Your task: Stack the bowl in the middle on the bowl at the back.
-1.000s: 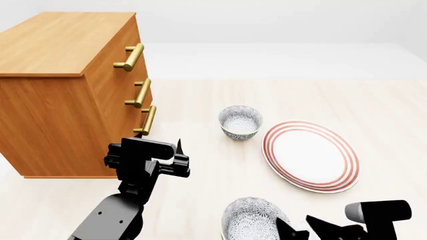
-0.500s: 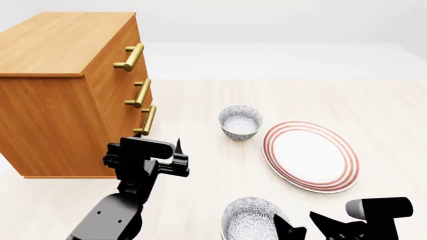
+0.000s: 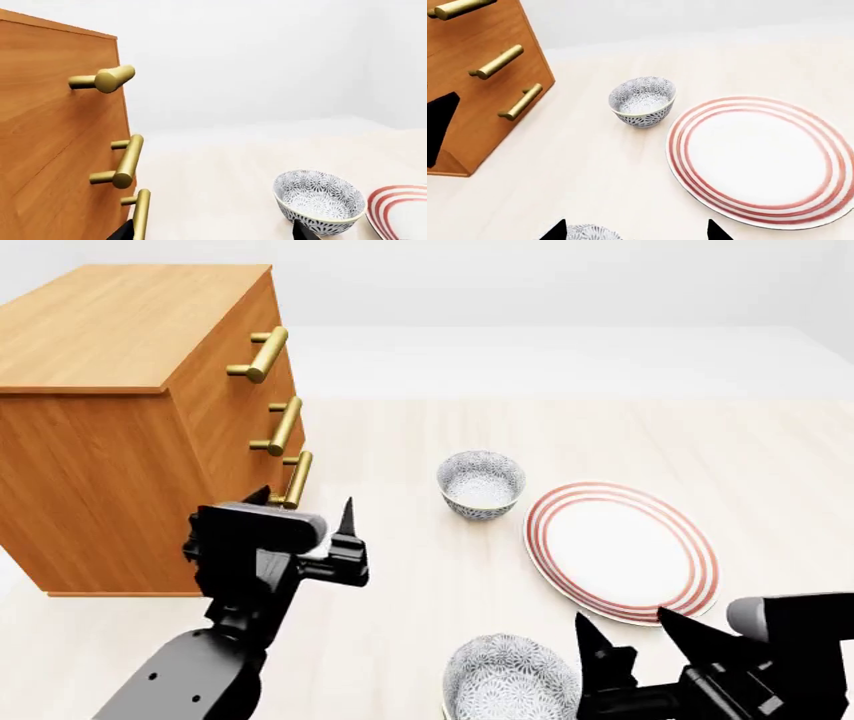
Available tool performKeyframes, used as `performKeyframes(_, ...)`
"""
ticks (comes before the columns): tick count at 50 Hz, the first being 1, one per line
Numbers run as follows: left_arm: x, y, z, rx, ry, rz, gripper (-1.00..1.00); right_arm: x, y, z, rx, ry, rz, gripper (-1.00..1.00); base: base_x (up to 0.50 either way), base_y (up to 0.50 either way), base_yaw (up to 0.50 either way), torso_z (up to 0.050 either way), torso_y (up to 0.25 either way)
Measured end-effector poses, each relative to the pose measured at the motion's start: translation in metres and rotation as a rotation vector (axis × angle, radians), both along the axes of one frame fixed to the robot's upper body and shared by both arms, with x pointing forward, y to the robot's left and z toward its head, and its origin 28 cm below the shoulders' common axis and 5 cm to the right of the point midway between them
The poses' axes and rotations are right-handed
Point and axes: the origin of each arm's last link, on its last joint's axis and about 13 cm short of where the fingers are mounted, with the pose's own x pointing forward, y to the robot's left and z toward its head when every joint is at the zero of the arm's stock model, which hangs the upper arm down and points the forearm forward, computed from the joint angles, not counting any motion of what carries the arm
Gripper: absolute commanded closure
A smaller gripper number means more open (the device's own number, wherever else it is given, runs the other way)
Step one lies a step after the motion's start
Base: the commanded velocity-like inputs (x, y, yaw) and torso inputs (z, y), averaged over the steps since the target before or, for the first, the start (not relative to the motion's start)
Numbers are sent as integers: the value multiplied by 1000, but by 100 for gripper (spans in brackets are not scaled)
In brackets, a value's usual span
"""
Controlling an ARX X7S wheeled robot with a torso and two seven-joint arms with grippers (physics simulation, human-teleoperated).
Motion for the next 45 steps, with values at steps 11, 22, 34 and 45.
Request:
performKeyframes(11, -15, 6, 26, -65, -91, -17, -100, 11, 0, 12, -51, -116, -35, -100, 0, 0, 0, 0, 0)
performKeyframes(22, -35, 12, 52, -112, -184, -38, -100, 18, 1, 22, -110, -260, -96, -100, 0, 0, 0, 0, 0)
performKeyframes(34, -64, 17, 71, -153, -281, -80, -100, 12, 4, 35, -235, -477, -212, -100, 0, 0, 0, 0, 0)
performKeyframes(45, -82, 21, 79, -187, -329, -109, -100, 2, 12, 42, -250, -639, -220, -100, 0, 0, 0, 0, 0)
